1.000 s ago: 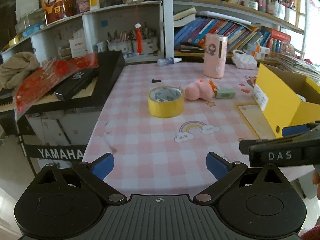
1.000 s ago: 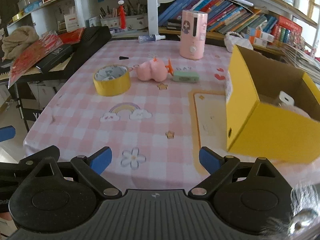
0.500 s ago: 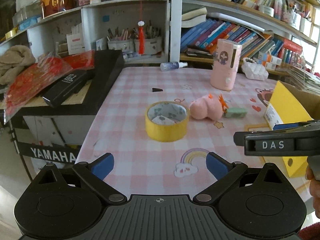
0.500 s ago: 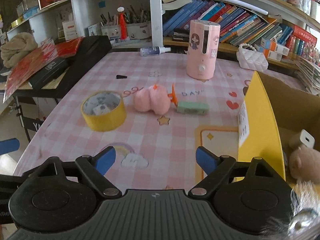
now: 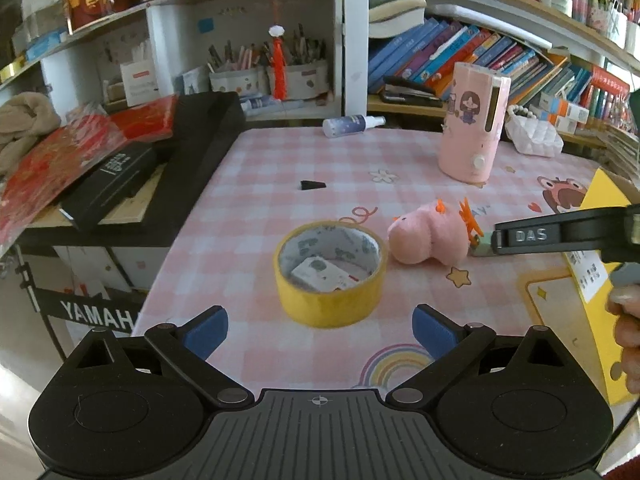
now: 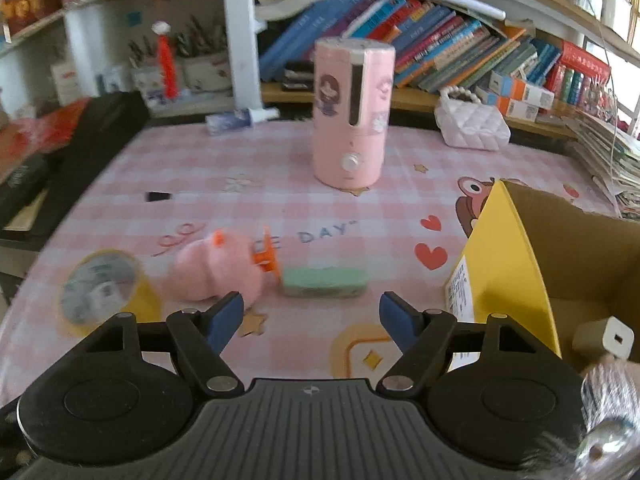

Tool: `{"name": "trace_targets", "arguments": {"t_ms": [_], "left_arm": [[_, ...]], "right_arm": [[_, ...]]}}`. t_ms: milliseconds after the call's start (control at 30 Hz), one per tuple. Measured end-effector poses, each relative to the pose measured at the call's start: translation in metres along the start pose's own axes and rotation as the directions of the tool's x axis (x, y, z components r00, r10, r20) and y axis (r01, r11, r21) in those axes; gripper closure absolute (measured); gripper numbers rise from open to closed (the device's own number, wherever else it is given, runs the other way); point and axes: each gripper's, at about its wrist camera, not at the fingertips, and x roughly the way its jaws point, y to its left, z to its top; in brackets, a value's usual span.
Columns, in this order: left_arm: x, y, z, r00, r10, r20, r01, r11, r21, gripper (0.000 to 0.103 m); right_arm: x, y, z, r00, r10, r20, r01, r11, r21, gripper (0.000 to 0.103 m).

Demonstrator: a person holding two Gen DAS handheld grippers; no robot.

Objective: Organize objects
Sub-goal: 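Reach the left gripper to the yellow tape roll while the right approaches the mint-green object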

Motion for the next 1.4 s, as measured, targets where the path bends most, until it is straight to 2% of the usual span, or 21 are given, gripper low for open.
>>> {"name": "trace_targets", "arguments": {"t_ms": [233, 500, 600, 1000, 1100, 1133, 1233, 1400], "left_arm": [[0.022, -0.009, 0.008, 1.0, -0.004, -0.024, 0.004, 1.0, 0.021, 0.003], [0.044, -0.009, 0.013, 0.998, -0.004, -0.058, 0.004, 1.0, -0.01, 0.003], [0.053, -0.008, 0.016, 0.998, -0.007, -0.069, 0.006, 1.0, -0.017, 0.003], [0.09, -0.012, 0.027, 0.992, 0.059, -0.109, -0.057, 0.998, 0.014, 0.003], [0.095, -0.008, 0.026, 0.993, 0.036, -0.108, -0.038, 0.999, -0.014, 0.005], [0.095, -0.007, 0.027, 0.994, 0.027, -0.107, -0.031, 0.999, -0.033, 0.012], [0.09, -0.006, 0.026, 0.994, 0.015, -0.104, -0.022, 0.998, -0.06, 0.012], [0.067, -0.001, 0.025, 0.998, -0.013, -0.056, 0.007, 0.995, -0.102, 0.012]], "right_arm": [[0.048, -0.003, 0.01, 0.996, -0.017, -0.093, 0.016, 1.0, -0.008, 0.029], [0.076, -0.004, 0.013, 0.992, -0.018, -0.124, 0.014, 0.999, -0.035, 0.033], [0.077, -0.004, 0.013, 0.995, 0.005, -0.101, -0.008, 0.999, -0.031, 0.037], [0.049, -0.005, 0.012, 0.996, 0.051, -0.075, -0.055, 0.998, -0.042, 0.037], [0.042, -0.006, 0.012, 0.996, 0.06, -0.063, -0.063, 0.997, -0.042, 0.037], [0.039, -0.007, 0.011, 0.996, 0.061, -0.059, -0.064, 0.997, -0.043, 0.037], [0.031, -0.009, 0.01, 0.996, 0.076, -0.05, -0.078, 0.996, -0.048, 0.037], [0.024, -0.009, 0.002, 0.981, 0.14, -0.132, -0.145, 0.989, -0.028, 0.037]]}}
